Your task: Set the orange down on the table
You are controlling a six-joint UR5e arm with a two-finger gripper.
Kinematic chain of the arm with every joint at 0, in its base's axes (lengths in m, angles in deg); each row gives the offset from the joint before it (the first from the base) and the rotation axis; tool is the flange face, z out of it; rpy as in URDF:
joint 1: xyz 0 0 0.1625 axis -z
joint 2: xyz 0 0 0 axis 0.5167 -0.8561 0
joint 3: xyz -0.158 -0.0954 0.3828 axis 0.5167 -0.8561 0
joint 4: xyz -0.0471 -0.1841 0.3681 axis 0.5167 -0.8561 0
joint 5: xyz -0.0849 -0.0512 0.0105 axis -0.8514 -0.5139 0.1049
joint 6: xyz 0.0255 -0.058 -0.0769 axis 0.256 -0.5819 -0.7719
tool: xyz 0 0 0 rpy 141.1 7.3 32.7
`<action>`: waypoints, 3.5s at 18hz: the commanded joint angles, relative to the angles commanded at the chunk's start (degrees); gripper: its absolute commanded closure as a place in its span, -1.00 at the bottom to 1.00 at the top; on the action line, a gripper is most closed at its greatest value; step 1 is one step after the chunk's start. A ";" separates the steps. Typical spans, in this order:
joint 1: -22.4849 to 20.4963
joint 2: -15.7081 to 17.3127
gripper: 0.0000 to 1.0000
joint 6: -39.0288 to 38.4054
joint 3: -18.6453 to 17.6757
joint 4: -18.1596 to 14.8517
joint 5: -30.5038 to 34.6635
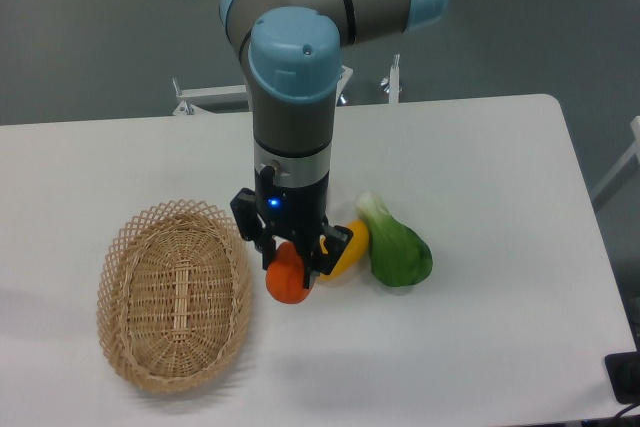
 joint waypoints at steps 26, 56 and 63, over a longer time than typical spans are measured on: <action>0.09 -11.24 -0.03 1.14 -0.53 10.37 4.40; 1.67 -15.38 -0.36 -0.53 -7.83 14.59 11.34; 1.67 -15.29 -0.55 -0.27 -7.91 14.50 11.34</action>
